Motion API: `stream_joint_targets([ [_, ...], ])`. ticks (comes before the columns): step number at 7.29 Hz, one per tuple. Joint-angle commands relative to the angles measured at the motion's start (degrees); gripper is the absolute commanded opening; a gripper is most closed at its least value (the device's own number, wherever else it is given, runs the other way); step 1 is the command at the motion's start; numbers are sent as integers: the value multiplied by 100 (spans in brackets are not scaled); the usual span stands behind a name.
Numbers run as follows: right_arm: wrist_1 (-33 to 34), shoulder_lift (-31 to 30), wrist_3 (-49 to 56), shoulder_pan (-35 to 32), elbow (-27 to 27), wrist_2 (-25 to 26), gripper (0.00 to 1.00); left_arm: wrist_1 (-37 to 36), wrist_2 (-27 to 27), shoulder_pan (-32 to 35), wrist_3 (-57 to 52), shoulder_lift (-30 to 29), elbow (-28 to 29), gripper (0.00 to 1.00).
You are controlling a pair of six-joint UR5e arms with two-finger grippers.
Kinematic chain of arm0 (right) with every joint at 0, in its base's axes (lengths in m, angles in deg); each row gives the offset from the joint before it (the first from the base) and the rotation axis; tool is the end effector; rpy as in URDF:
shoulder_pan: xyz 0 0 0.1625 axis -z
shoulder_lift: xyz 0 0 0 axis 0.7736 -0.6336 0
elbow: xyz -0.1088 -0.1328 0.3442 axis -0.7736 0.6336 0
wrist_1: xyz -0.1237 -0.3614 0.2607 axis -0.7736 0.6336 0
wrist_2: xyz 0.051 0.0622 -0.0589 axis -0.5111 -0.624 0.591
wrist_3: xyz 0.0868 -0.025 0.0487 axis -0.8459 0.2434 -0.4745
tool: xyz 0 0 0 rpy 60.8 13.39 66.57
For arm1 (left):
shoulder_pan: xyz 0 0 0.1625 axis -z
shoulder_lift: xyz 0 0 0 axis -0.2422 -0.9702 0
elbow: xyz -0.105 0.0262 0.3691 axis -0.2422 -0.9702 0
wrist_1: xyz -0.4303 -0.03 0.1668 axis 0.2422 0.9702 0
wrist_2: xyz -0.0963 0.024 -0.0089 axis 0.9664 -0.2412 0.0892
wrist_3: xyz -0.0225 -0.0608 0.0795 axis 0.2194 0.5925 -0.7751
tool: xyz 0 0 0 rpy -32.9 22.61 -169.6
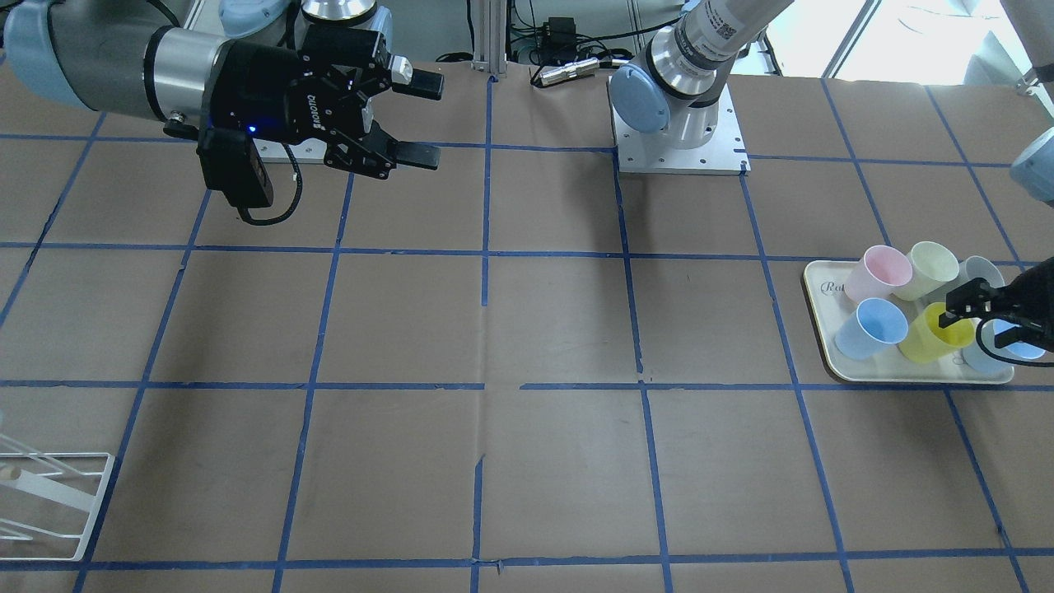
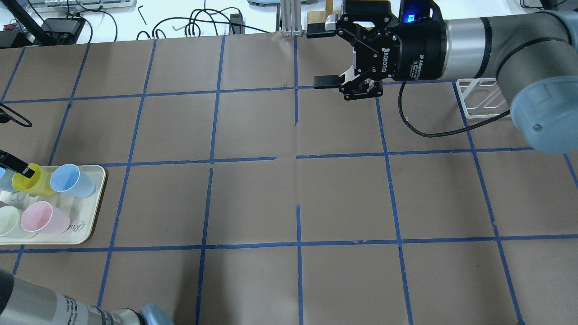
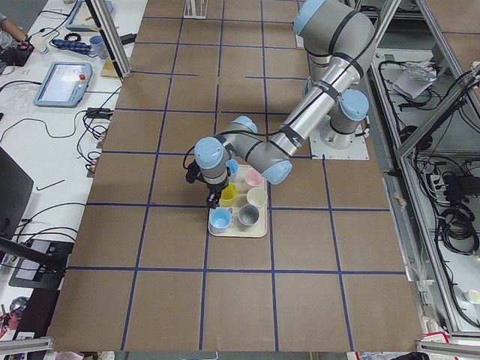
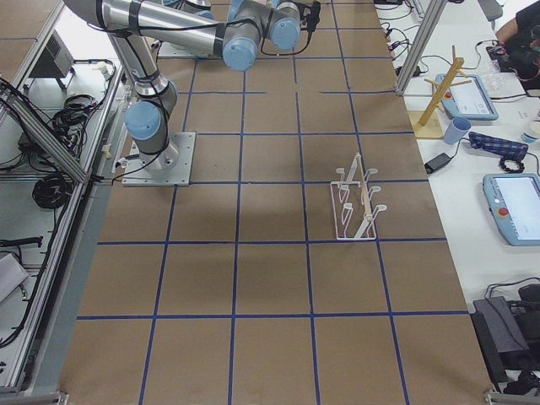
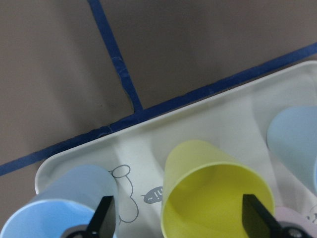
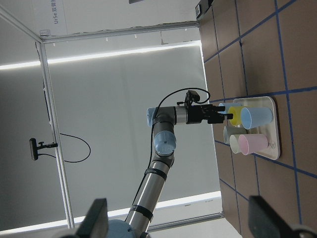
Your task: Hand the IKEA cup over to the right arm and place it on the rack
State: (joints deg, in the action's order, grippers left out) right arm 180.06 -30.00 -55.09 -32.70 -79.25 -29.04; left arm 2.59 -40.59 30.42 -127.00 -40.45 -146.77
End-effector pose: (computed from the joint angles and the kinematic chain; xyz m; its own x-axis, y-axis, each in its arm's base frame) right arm 0.1757 -0.5258 0.4109 -0.1099 0.0984 -0.9891 0.0979 0.9913 0.0877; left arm 0.3614 -0.5370 0.1862 -0.9332 0.3538 0.0632 0.3574 0.9320 0.0597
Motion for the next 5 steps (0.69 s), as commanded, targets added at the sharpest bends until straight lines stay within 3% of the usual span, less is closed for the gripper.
stream_joint_targets([
  [1,328,-2,1,-222,-19,-5,100,-5,-24,22,9,-6,-21,90],
  [3,320,-2,-16,-284,-54,-58,100,-31,-68,13,9,-59,-21,85],
  [4,320,7,-60,-284,-80,-67,100,-23,-68,22,9,-42,-47,77],
  [5,311,33,-86,-293,-72,-67,100,-22,-68,22,9,-50,-48,77],
])
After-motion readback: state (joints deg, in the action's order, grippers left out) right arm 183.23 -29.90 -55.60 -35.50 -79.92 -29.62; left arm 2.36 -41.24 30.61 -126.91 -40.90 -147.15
